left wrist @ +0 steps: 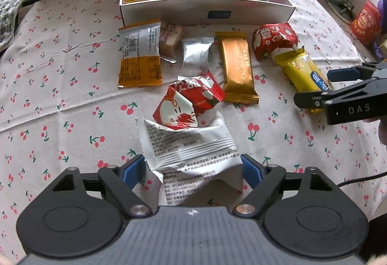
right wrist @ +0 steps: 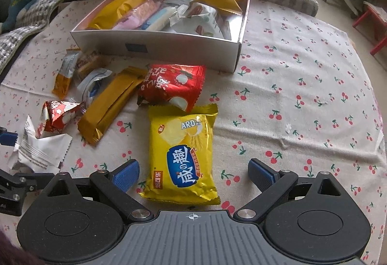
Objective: Organize snacks
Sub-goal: 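Grasp the crumpled white wrapper with the left gripper while the right grasps the yellow chip bag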
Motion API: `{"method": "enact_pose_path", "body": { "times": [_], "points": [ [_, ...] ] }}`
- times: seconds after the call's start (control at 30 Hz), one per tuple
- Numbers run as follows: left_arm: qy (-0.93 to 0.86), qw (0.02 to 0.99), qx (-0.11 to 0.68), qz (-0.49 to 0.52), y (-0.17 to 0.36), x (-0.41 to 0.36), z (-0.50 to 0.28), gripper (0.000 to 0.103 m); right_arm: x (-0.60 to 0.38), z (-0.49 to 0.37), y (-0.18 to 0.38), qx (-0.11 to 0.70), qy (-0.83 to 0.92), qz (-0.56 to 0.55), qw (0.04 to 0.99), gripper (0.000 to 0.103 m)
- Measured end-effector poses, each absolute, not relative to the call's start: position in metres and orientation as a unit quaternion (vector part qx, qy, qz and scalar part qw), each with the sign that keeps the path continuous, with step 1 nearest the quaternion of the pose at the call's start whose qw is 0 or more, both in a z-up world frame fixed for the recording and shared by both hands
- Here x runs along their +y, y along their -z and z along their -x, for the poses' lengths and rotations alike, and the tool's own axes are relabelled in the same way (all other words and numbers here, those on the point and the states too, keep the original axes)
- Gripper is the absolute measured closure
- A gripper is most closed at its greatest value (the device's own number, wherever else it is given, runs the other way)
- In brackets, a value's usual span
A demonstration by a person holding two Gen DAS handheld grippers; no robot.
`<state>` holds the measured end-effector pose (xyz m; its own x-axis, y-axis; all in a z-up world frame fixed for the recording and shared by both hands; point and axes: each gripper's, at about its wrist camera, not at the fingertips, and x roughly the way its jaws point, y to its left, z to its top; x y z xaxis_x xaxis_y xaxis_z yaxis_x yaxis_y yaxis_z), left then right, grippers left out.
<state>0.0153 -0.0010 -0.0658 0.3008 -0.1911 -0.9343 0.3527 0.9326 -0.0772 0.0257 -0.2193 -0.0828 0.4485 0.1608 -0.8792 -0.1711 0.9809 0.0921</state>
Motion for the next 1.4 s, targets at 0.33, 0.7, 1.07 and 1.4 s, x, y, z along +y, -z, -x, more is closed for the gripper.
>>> {"method": "enact_pose_path", "body": {
  "times": [0.33,0.7,1.07,1.4],
  "points": [
    [0.177,0.805,0.564,-0.057,0.062,0.004,-0.016,0.030,-0.213,-0.030,0.086,0.514,-0.095,0.020,0.852,0.005],
    [0.176,0.806,0.563,-0.049,0.059,0.009,-0.016,0.035,-0.201,-0.035,0.084,0.508,-0.097,0.030,0.855,0.005],
    [0.180,0.805,0.562,-0.055,0.058,0.005,-0.015,0.038,-0.208,-0.038,0.084,0.513,-0.087,0.030,0.854,0.008],
    [0.188,0.808,0.556,-0.045,0.051,0.008,-0.011,0.043,-0.207,-0.037,0.077,0.515,-0.106,0.026,0.850,0.051]
  ]
}}
